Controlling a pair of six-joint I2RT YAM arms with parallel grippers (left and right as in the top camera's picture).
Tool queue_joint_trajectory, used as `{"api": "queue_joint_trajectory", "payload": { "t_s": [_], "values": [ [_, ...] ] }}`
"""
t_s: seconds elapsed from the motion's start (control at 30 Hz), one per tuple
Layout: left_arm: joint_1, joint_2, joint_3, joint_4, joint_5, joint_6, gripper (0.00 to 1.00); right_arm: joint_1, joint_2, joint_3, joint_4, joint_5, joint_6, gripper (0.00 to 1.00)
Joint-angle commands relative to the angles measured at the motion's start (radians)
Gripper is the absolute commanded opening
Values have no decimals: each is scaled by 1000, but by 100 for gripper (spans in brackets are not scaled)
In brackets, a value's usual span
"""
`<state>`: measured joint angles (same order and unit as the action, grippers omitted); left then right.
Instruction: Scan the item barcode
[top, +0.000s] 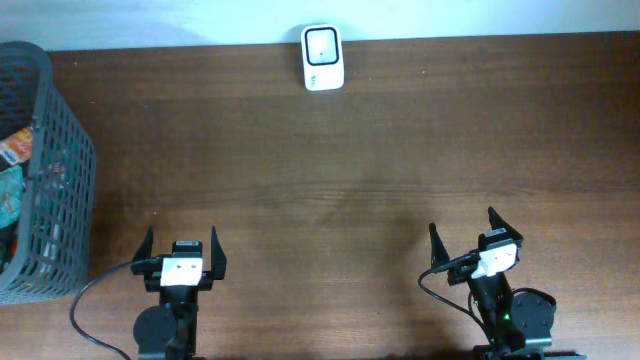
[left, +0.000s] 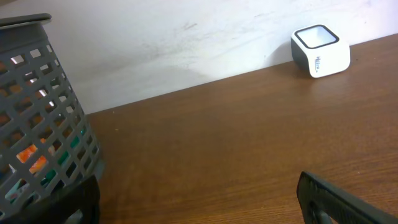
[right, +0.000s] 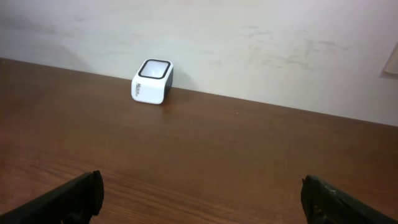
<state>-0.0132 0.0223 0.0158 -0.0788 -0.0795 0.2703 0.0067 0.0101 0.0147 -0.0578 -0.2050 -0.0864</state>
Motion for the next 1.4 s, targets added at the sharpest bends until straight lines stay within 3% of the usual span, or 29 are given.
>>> {"api": "queue_joint_trajectory", "payload": {
  "t_s": [0.0, 1.07, 1.37],
  "values": [
    [-1, 3, -6, 3, -11, 16, 99, -7, -6, -9, 2, -9, -3, 98],
    [-1, 3, -6, 3, -11, 15, 99, -7, -4, -9, 2, -9, -3, 98],
    [-1, 3, -2, 133, 50, -68, 99, -7, -4, -9, 2, -9, -3, 98]
  ]
}}
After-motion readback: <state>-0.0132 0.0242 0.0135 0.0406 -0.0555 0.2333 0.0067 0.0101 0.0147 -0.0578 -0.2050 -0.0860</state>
